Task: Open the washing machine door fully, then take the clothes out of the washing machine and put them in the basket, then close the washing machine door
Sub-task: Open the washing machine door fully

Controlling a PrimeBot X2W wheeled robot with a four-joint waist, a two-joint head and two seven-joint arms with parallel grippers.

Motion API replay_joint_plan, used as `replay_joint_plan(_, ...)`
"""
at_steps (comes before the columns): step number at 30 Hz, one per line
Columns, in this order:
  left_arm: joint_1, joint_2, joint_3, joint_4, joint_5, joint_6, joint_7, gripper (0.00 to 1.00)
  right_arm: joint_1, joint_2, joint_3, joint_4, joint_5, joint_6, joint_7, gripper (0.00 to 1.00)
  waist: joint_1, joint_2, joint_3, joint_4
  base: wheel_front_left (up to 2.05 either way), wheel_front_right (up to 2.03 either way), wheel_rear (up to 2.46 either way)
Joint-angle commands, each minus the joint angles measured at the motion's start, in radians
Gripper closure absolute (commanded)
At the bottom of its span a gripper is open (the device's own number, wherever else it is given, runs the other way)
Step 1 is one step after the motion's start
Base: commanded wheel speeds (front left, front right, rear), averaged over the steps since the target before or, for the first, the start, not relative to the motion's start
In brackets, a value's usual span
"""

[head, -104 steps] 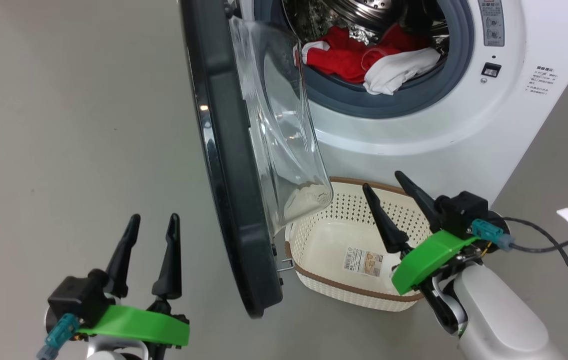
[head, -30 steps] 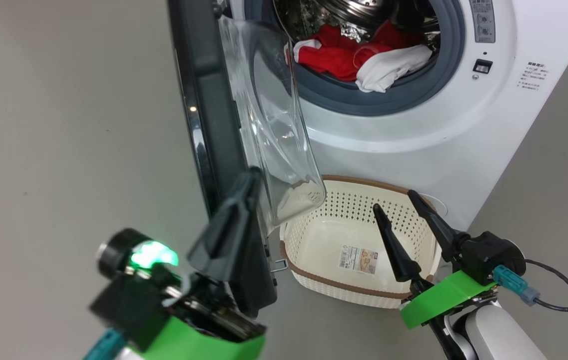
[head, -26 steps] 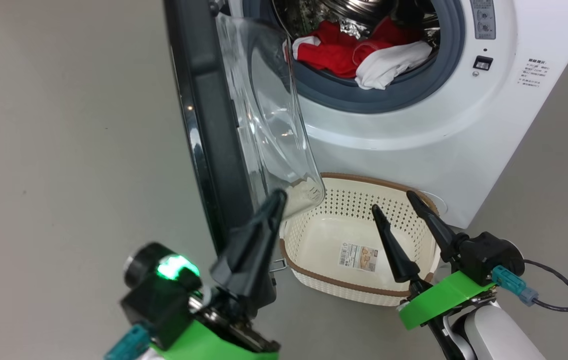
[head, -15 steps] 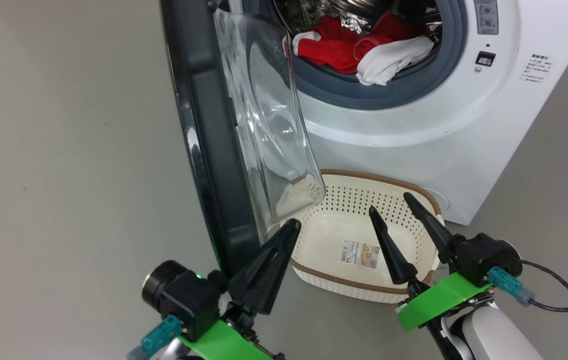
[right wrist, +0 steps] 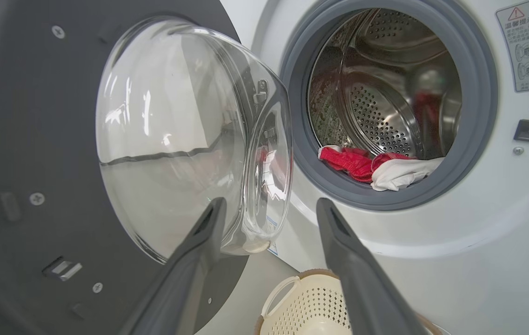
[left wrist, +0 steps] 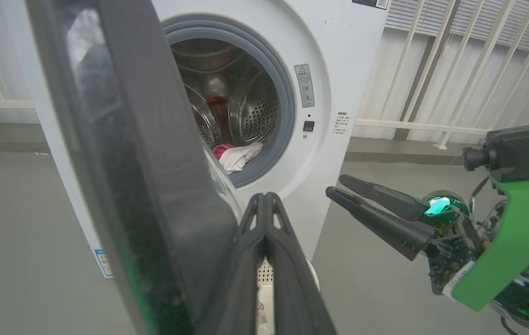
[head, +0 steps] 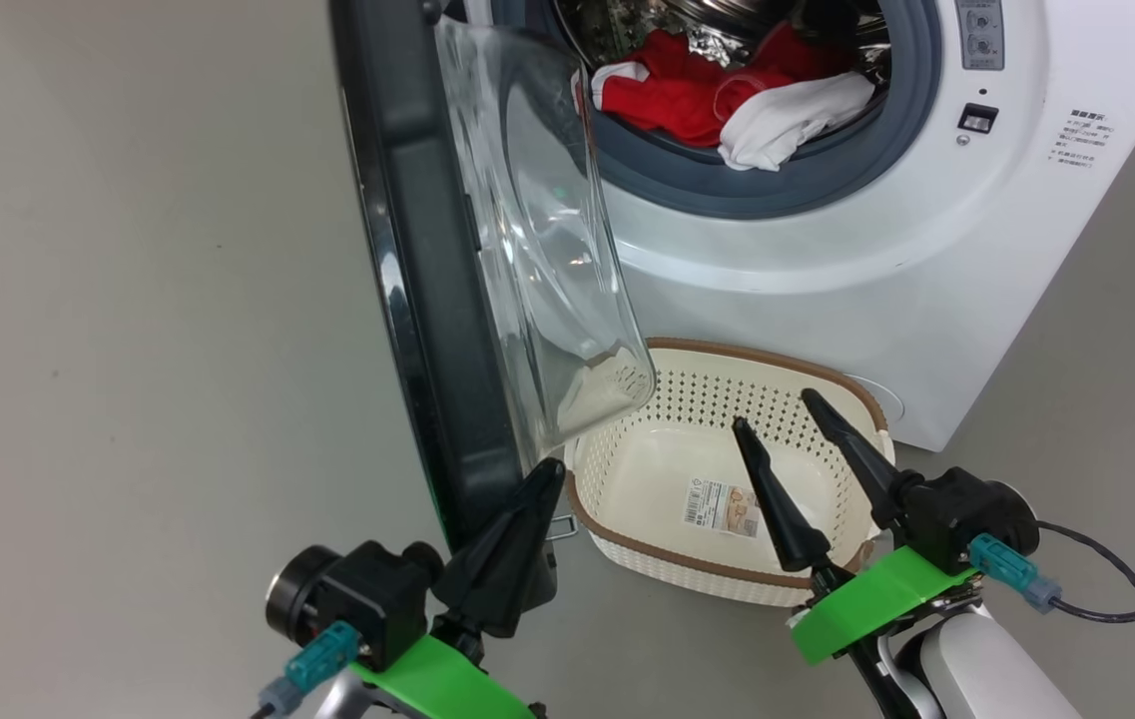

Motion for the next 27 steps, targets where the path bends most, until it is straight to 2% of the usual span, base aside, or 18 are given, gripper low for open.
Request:
replay_joint_plan(1,-0.007,0.01,0.042,-0.018,-0.008,0.008,-0.003,1.0,-0.024,0.007,0.027,-0.02,0.002,0.007,-0.006,0.0,0.0,0.0,0.0,0.002,0.0,0.0,0.0)
replay_joint_plan(27,0.036,0.052,0.17,-0.023,-0.074,0.098,-0.012,1.0,0.0,0.007,0.05,-0.006,0.002,0.007,-0.006,0.0,0.0,0.0,-0.014,0.077,0.0,0.0,0.0)
